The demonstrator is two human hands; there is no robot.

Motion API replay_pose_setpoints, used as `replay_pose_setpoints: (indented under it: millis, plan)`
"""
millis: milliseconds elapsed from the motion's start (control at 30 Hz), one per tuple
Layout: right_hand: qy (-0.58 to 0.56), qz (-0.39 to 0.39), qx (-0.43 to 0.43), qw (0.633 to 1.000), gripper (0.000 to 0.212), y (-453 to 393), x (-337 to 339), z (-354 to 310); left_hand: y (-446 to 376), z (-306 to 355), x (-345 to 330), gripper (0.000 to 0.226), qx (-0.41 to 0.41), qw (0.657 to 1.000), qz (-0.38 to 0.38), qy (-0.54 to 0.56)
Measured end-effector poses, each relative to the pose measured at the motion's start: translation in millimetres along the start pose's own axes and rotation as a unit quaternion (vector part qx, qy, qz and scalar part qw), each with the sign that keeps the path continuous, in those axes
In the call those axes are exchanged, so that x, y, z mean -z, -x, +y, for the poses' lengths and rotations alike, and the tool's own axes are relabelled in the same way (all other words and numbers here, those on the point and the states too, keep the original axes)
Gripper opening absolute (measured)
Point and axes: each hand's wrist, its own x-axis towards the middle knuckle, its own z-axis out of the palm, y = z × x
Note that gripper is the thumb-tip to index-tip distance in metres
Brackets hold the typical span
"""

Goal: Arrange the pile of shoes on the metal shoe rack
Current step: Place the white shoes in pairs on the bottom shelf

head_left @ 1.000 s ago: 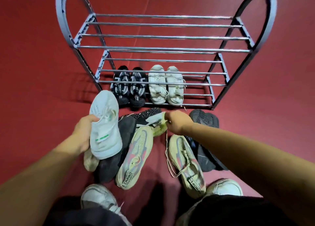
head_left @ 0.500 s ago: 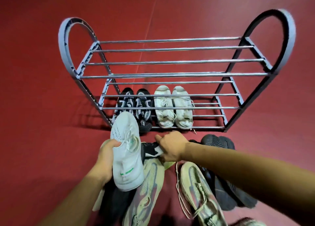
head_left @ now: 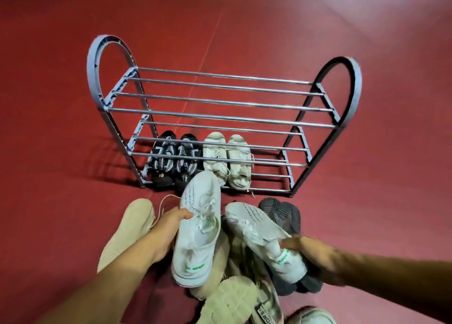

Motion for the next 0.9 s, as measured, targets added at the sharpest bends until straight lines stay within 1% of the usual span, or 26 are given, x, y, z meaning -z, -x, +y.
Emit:
replay_pose_setpoints:
  millis: [33, 67, 100, 167, 200, 267, 300, 367, 400, 467, 533, 600, 667, 700, 767, 800, 833, 900]
  plan:
    - [-0.046, -0.003, -0.013, 0.999, 0.032, 1, 3, 11, -2, -7, -8, 0.028, 0.002, 1.0, -0.003, -0.017]
    - [-0.083, 0.011, -0.01, 0.996, 0.031, 0, 6, 21, -2, -12, -17, 0.027, 0.004, 1.0, -0.008, -0.027]
    - [-0.103, 0.031, 0.0, 0.994, 0.029, -5, 8, 30, -3, -17, -26, 0.027, 0.01, 0.999, -0.018, -0.03]
    - [-0.128, 0.053, 0.021, 0.99, 0.037, -15, 7, 41, -8, -28, -40, 0.029, 0.028, 0.999, -0.021, -0.027]
    - [-0.125, 0.047, 0.017, 0.991, 0.045, -20, 7, 47, -10, -35, -44, 0.033, 0.039, 0.999, -0.011, -0.031]
    - [-0.069, 0.033, -0.01, 0.997, 0.061, -27, 11, 53, -23, -58, -47, 0.045, 0.048, 0.998, 0.007, -0.048]
    - [-0.034, 0.03, -0.026, 0.999, 0.058, -29, 10, 52, -39, -80, -44, 0.055, 0.045, 0.997, 0.017, -0.065]
    - [0.028, 0.049, -0.044, 0.997, 0.034, -30, 11, 48, -55, -111, -45, 0.078, 0.04, 0.992, 0.054, -0.109]
    - [0.049, 0.061, -0.049, 0.996, 0.023, -31, 13, 46, -55, -117, -47, 0.082, 0.036, 0.989, 0.067, -0.126]
    - [0.084, 0.1, -0.051, 0.99, 0.009, -31, 13, 41, -40, -112, -53, 0.071, 0.037, 0.982, 0.09, -0.162]
    - [0.102, 0.113, -0.04, 0.987, 0.009, -33, 14, 42, -21, -97, -63, 0.059, 0.038, 0.977, 0.107, -0.179]
    - [0.068, 0.127, 0.0, 0.99, 0.008, -36, 11, 46, -17, -97, -69, 0.062, 0.041, 0.971, 0.131, -0.195]
    - [0.041, 0.154, 0.035, 0.987, 0.016, -37, 6, 52, -8, -93, -79, 0.073, 0.022, 0.958, 0.168, -0.233]
    - [0.025, 0.162, 0.041, 0.986, 0.018, -37, 3, 53, -4, -90, -85, 0.073, 0.015, 0.954, 0.174, -0.245]
    - [-0.02, 0.166, 0.056, 0.984, 0.018, -38, -6, 53, 1, -87, -91, 0.052, 0.023, 0.952, 0.178, -0.247]
    - [-0.034, 0.177, 0.064, 0.982, 0.019, -41, -10, 50, -1, -88, -92, 0.042, 0.014, 0.953, 0.186, -0.237]
    - [-0.039, 0.186, 0.076, 0.979, 0.022, -44, -11, 47, -4, -90, -91, 0.035, 0.007, 0.955, 0.193, -0.226]
    - [-0.06, 0.205, 0.091, 0.973, 0.03, -56, -8, 41, -10, -98, -87, 0.029, -0.012, 0.958, 0.203, -0.2]
